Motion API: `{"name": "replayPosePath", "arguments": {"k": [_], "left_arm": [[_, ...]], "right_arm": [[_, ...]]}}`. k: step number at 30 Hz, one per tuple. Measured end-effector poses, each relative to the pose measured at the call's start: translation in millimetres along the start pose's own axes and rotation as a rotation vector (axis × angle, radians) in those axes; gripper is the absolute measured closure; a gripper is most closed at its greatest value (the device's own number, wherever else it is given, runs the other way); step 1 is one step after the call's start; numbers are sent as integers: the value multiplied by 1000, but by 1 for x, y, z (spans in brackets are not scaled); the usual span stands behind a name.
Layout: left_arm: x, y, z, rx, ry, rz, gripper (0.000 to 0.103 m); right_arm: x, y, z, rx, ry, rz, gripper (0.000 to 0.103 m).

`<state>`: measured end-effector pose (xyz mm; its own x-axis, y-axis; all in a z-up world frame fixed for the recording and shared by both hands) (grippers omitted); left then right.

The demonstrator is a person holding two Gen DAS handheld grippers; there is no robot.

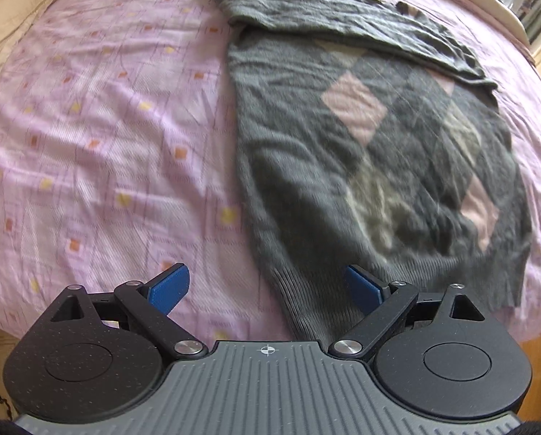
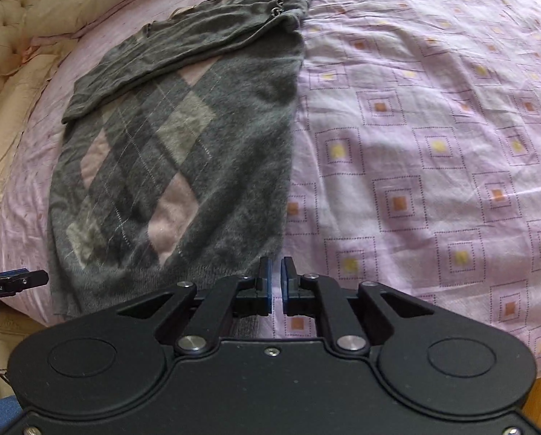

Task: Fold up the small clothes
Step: 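Move both tools to the sweater hem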

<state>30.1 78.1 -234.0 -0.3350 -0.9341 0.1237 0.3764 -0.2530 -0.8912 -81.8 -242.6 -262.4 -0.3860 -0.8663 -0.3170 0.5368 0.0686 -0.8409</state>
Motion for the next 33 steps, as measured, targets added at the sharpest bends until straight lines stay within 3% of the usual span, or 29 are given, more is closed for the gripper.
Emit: {"name": "replayPosePath", "arguments": {"k": [3,5,7,16,22,27,31,33], "left_arm": [[8,2,-9,6,-3,-28,10],[15,4,-13,12,8,-44,10],[21,5,-16,21,5,-57,10],[27,18,-23,22,-9,-74,11],[20,19,-27,42,-57,-100,11],[5,12,-28,77,-144,-111,27],[3,10,-30,73,-103,-87,41],[-1,10,-30,82,-139,-97,48]], "right_arm": [[-3,2,-7,-5,-7,35,83],[-4,5,-11,-13,-5,53,47],[-6,10,-16,-27,-6,86,34],[-16,29,-34,-88,-39,129,35],[-20,30,-37,-92,-52,157,28],[-22,31,-38,-95,-65,170,25],[-23,31,-39,-91,-60,176,22],[-24,32,-39,-90,-62,176,21]]}}
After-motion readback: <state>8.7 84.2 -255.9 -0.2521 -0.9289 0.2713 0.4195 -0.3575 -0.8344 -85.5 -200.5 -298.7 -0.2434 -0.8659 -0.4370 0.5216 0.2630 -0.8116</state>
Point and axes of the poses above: each gripper's, at about its wrist camera, not at the fingertips, and y roughly the way its jaws point, x to its right, z to its top, the point moved 5 cm from there along y, roughly the way its jaws point, and after that the axes turned 8 degrees about x, right-handed, at the moved point
